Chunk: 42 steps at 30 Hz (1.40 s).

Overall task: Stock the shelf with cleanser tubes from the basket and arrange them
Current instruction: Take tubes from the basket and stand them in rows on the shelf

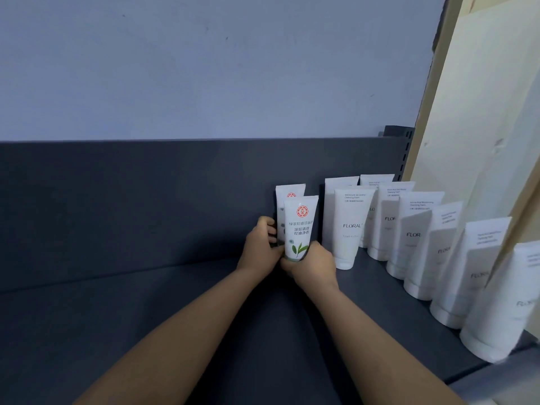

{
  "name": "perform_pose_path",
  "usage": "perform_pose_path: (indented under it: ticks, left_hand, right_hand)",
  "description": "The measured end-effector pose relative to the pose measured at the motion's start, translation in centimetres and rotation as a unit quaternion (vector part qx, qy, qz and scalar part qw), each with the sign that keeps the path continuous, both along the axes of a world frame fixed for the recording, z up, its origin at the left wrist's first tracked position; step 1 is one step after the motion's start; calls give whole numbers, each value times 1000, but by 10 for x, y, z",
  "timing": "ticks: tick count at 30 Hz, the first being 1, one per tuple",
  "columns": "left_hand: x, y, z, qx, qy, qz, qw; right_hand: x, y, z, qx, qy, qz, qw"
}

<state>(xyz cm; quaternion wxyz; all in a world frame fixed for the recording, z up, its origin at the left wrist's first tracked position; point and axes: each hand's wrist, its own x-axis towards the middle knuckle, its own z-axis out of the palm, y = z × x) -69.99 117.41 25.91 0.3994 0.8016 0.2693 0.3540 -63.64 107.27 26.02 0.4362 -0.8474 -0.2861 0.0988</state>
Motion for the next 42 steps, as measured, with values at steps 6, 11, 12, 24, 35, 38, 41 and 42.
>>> perform_pose_path:
  ticks: [6, 11, 12, 24, 35, 38, 41, 42]
  left_hand:
    - [-25, -7, 6, 20, 49, 39, 998]
    - [-74, -32, 27, 72, 122, 103, 985]
    - [-86, -40, 32, 82, 130, 120, 981]
    - [-325, -170, 39, 171, 313, 459, 814]
    - [-666, -266, -18, 57, 402, 634, 658]
    - [-744, -284, -51, -2, 419, 652, 632]
    - [-809, -294, -86, -70, 438, 648, 619]
    - [-827, -297, -97, -94, 445, 641, 618]
  right_hand:
    - [-19, -19, 9, -1, 31, -11, 999]
    - [-41, -47, 18, 9, -5, -11, 1000]
    - [-46, -53, 20, 12, -6, -16, 1000]
    - [-230, -103, 38, 159, -57, 253, 953]
    - [-517, -116, -25, 13, -82, 621, 779]
    - [-595, -112, -57, -75, -77, 666, 738]
    - [-661, -104, -95, -147, -63, 688, 708]
    - [-679, -103, -107, -172, -48, 687, 704]
